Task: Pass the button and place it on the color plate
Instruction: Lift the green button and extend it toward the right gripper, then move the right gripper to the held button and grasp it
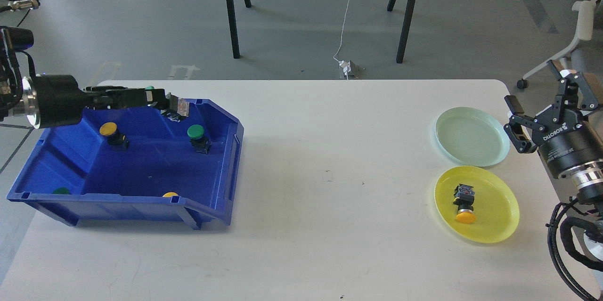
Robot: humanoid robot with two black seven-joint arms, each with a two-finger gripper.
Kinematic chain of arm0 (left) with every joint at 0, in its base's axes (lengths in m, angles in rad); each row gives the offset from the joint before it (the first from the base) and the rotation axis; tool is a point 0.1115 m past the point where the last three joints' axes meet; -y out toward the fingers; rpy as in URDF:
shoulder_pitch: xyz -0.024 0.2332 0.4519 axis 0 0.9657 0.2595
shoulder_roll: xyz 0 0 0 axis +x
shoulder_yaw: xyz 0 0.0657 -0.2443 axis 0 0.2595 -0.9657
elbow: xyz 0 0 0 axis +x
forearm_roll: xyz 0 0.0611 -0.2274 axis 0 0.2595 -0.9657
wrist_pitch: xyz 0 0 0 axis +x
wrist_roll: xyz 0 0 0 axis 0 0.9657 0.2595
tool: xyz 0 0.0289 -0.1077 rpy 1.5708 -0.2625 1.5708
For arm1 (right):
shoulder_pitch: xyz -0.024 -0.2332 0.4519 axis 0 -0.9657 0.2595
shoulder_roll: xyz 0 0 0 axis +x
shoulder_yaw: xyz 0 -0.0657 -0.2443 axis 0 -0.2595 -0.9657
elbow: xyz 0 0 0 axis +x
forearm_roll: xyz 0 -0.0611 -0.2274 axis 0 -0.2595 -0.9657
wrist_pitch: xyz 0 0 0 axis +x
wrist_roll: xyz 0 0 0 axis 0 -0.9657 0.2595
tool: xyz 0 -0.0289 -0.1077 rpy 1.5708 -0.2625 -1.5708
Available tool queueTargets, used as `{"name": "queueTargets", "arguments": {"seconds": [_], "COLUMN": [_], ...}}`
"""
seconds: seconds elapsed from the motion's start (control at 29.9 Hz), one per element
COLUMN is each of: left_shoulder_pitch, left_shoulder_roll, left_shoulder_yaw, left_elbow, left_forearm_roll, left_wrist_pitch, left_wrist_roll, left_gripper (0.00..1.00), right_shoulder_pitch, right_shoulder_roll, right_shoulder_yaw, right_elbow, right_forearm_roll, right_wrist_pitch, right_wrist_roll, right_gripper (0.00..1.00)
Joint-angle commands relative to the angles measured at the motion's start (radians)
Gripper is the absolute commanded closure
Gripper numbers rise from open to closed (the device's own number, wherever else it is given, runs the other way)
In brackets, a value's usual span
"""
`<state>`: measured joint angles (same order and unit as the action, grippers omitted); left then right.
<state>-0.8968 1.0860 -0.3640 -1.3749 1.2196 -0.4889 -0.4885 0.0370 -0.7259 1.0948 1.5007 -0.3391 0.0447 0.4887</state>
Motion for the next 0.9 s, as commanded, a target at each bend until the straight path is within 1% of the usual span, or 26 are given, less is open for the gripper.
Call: {"name": "queueTargets", "arguments": {"seconds": [0.0,0.13,0.2,0.23,0.33,0.53,0.67,0.87], "left_shoulder_pitch": [-0.002,0.004,0.010,0.013,0.013,0.010,0.013,0.009], "left_shoulder_roll": [-0.186,-0.444,-0.533,-0.549,-0.551,-0.548,-0.545,-0.548], "left_shoulder_yaw": [-0.026,-0.027,-0.026,-0.030,-0.030,-0.029,-0.029,-0.029], "left_elbow": [-0.021,0.126,0.184,0.192,0.194,0.204,0.204,0.207], "left_forearm_roll": [-0.199,-0.250,-0.255,-0.262,-0.282,-0.284,-0.285,-0.290], "left_wrist_pitch": [0.000,0.000,0.000,0.000,0.000,0.000,0.000,0.000], "left_wrist_roll": [0.000,0.000,0.000,0.000,0.000,0.000,0.000,0.000], "left_gripper": [0.96,0.96,0.95,0.95,0.95,0.94,0.94,0.94], "right_shoulder_pitch": [0.000,0.018,0.027,0.037,0.099,0.303,0.385,0.463], "right_shoulder_roll": [0.011,0.060,0.094,0.114,0.160,0.240,0.321,0.408], "right_shoulder_yaw": [-0.024,-0.062,-0.081,-0.095,-0.170,-0.394,-0.457,-0.529], "right_elbow": [0.012,0.039,0.061,0.072,0.075,0.024,-0.020,-0.103], "right_forearm_roll": [-0.004,-0.012,-0.012,-0.014,-0.014,-0.014,-0.006,-0.003], "right_wrist_pitch": [0.010,0.044,0.056,0.060,0.060,0.050,0.044,0.041], "right_wrist_roll": [0.000,0.000,0.000,0.000,0.000,0.000,0.000,0.000], "right_gripper": [0.04,0.03,0.03,0.03,0.03,0.03,0.03,0.03]}}
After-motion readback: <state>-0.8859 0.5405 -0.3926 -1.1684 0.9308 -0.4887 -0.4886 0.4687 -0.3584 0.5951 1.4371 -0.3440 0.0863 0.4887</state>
